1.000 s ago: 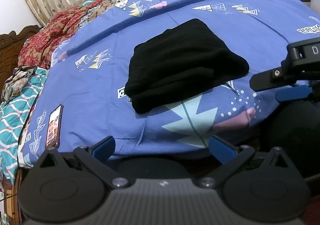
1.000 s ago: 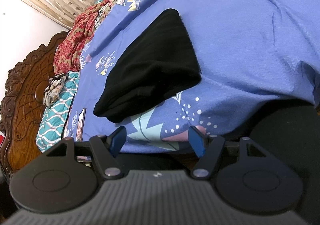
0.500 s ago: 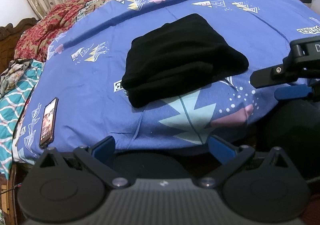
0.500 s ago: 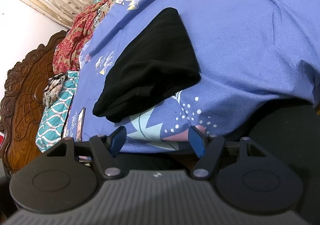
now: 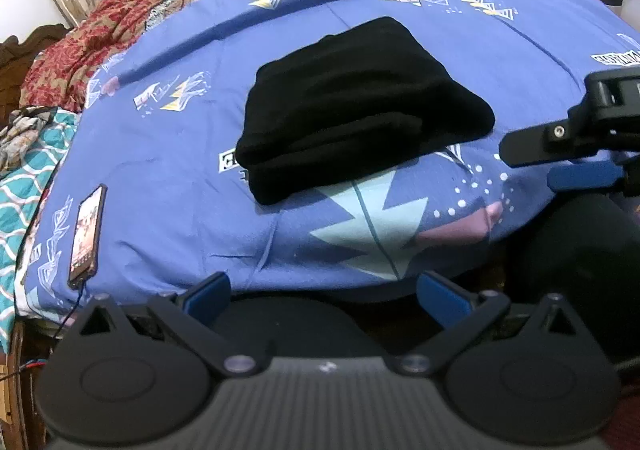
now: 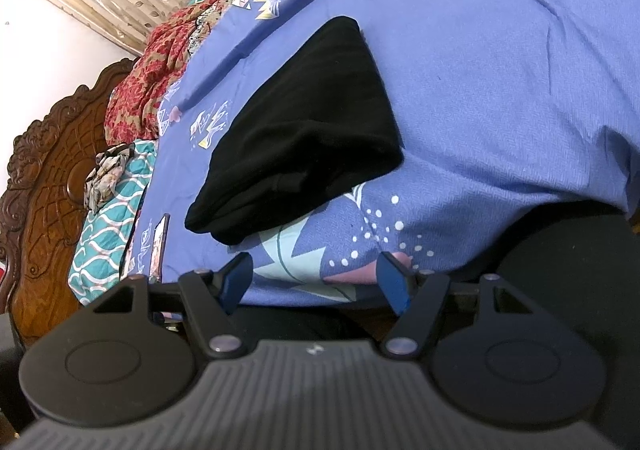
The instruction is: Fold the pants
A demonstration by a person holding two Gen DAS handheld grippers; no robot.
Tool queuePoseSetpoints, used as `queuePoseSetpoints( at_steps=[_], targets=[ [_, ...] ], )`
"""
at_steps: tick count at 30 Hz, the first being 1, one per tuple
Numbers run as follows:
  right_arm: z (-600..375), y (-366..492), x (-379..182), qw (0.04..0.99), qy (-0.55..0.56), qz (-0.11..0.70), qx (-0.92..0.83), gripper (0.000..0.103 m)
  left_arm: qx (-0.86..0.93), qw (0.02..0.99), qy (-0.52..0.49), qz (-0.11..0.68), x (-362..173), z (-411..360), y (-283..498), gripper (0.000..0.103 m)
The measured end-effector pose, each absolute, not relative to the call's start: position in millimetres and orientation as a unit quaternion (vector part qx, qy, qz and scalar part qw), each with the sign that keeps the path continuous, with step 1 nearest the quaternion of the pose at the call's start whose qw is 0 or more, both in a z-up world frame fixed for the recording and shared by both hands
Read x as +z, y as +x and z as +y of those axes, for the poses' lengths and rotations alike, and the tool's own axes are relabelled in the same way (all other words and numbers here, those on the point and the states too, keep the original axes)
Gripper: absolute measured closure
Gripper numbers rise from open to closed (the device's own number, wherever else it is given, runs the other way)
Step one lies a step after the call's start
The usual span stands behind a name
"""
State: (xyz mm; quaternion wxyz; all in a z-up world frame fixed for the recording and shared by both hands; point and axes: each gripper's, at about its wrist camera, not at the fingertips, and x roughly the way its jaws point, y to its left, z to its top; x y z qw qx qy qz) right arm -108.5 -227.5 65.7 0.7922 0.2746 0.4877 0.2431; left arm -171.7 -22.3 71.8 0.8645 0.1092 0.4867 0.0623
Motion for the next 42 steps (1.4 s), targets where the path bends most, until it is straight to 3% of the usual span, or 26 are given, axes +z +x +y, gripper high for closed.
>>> queuePoseSetpoints(
  at_steps=[42],
  targets=[
    [-223.5, -111.0, 73.3, 0.807, 0.245, 0.47, 0.258, 0.029, 0.061, 0.859, 0.08, 0.502, 65.5, -15.0, -171.0, 0.0]
  ],
)
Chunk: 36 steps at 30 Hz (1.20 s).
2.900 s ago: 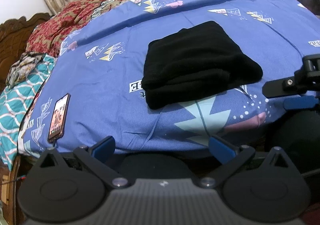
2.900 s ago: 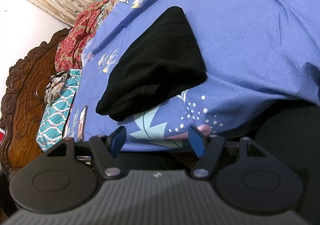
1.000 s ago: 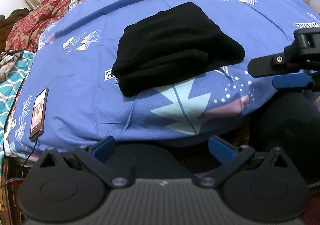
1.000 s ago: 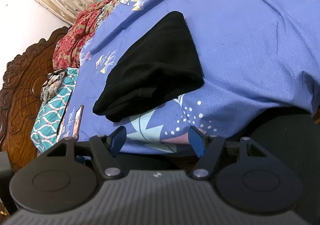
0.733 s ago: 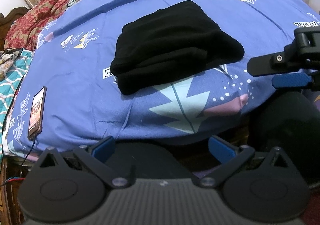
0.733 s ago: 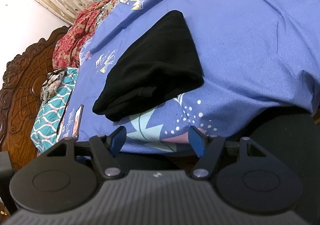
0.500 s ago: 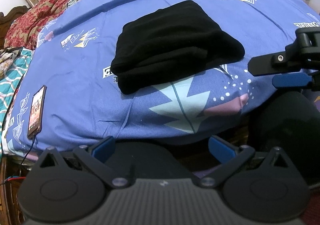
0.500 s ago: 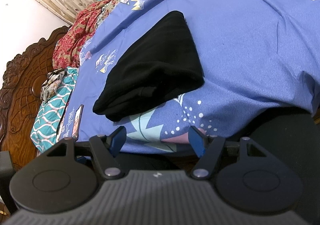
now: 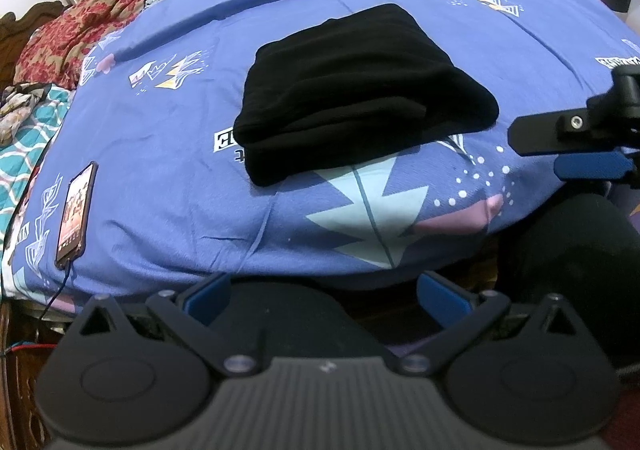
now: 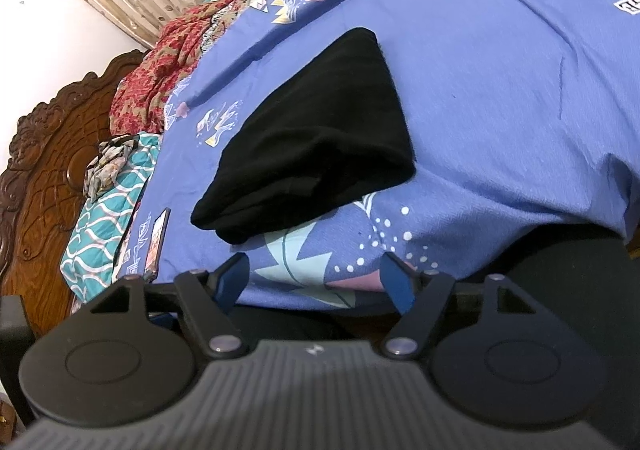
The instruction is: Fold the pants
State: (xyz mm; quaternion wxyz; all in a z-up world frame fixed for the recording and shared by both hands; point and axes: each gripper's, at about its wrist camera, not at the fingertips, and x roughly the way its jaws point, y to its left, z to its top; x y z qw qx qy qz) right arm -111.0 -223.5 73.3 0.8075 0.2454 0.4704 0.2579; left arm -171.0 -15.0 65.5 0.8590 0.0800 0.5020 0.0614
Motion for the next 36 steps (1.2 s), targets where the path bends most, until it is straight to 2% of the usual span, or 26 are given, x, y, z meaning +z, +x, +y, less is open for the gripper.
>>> queuePoseSetpoints(
  at_steps=[17, 23, 27, 36],
  targets=[
    [-219, -113, 74, 0.811, 0.234, 0.471, 0.254, 0.028, 0.131, 0.891, 0.025, 0.434, 85, 21, -176, 0.0],
    [-210, -112, 69, 0.805, 0.217, 0.49, 0.254, 0.027, 0.155, 0.879, 0.0, 0.451, 74, 37, -171, 0.0],
    [-207, -112, 75, 0.819, 0.205, 0.474, 0.252, 0.018, 0.168, 0.876, -0.005, 0.452, 71, 44, -163, 0.0],
    [-193, -98, 86, 0.84, 0.187, 0.426, 0.28, 0.01, 0.177, 0.866, -0.011, 0.467, 65, 60, -137, 0.0]
  ],
)
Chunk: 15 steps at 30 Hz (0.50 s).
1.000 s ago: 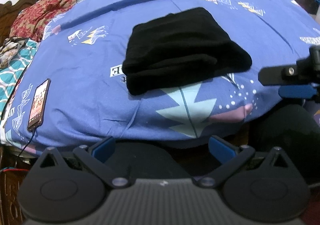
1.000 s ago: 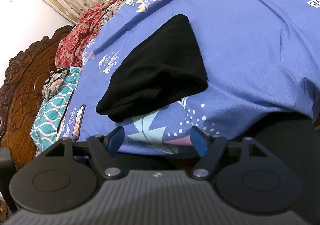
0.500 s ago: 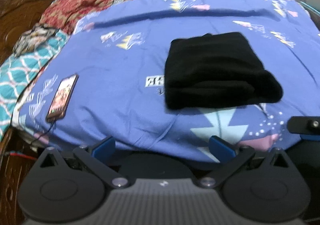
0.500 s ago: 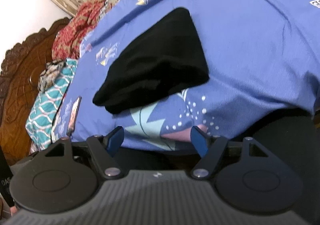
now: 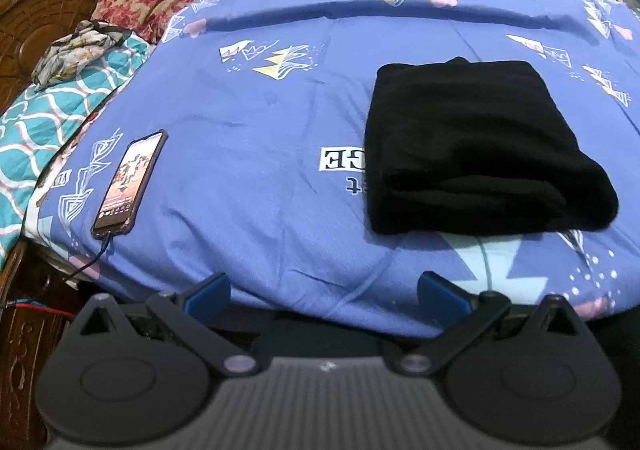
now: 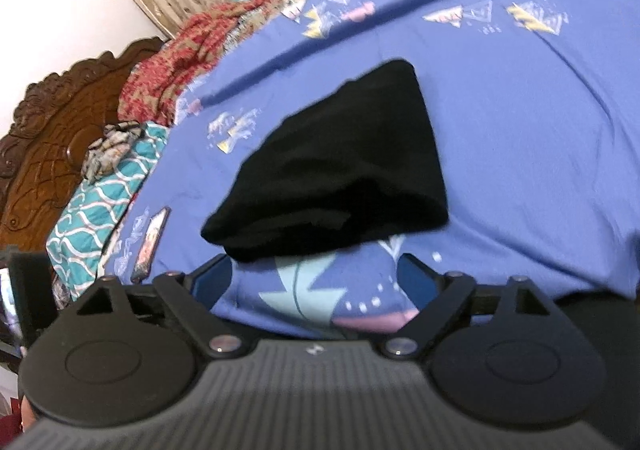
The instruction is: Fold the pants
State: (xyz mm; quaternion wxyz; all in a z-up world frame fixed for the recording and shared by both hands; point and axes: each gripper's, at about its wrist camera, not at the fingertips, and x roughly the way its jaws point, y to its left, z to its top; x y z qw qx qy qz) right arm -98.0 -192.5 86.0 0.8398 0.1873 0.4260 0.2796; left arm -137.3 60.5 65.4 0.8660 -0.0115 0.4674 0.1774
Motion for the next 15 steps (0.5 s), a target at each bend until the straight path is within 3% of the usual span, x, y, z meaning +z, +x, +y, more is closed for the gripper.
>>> queuePoseSetpoints(
  at_steps=[6, 15],
  targets=[
    [-186, -89, 88, 0.843, 0.184, 0.402, 0.306, 0.0, 0.177, 0.861, -0.025, 0.477, 62, 70, -116, 0.0],
    [-180, -74, 84, 0.843, 0.174, 0.389, 0.33, 0.0, 0.168, 0.853, -0.048, 0.491, 51, 77, -99, 0.0]
  ],
)
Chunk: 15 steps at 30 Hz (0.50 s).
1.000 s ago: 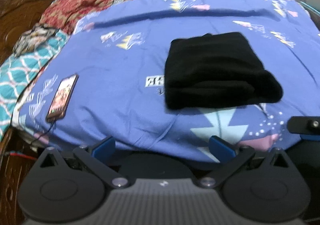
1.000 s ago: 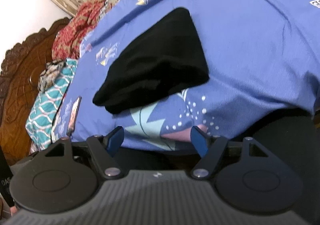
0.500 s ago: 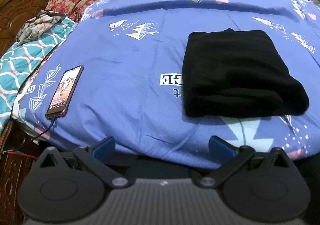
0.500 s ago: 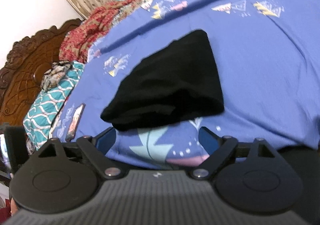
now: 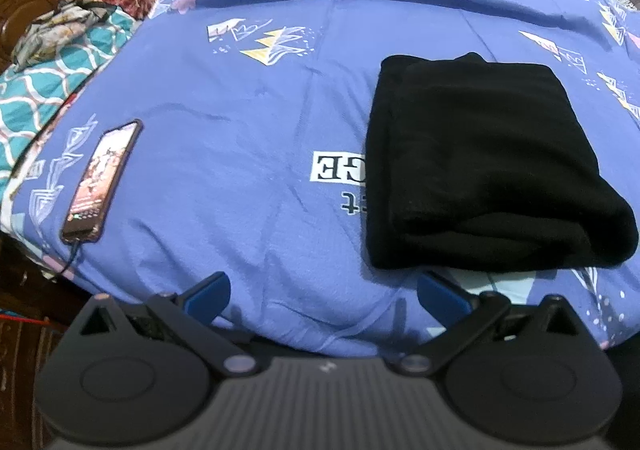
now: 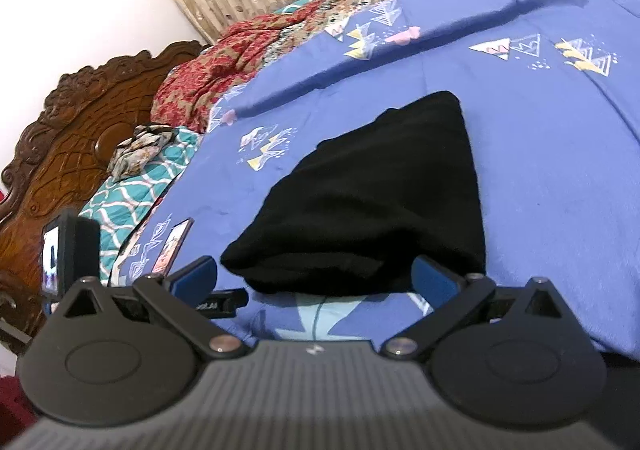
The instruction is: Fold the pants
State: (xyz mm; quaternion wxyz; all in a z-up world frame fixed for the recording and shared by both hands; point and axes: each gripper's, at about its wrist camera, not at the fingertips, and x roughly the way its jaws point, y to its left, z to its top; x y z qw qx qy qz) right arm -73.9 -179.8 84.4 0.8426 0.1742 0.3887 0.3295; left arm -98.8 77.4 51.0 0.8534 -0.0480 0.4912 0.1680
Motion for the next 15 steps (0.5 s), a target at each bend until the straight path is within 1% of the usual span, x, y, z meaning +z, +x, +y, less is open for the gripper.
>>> queuePoseSetpoints(
  at_steps=[5, 9, 15],
  targets=[
    [-180, -64, 77, 0.84, 0.185, 0.398, 0.319, 0.0, 0.147, 0.858, -0.075, 0.486, 45, 76, -103, 0.0],
    [-174, -59, 75, 0.837, 0.172, 0.405, 0.325, 0.0, 0.133, 0.855, -0.088, 0.493, 41, 76, -106, 0.0],
    [-172, -57, 76, 0.843, 0.156, 0.398, 0.326, 0.0, 0.11, 0.837, -0.162, 0.51, 35, 95, -117, 0.0]
  ],
)
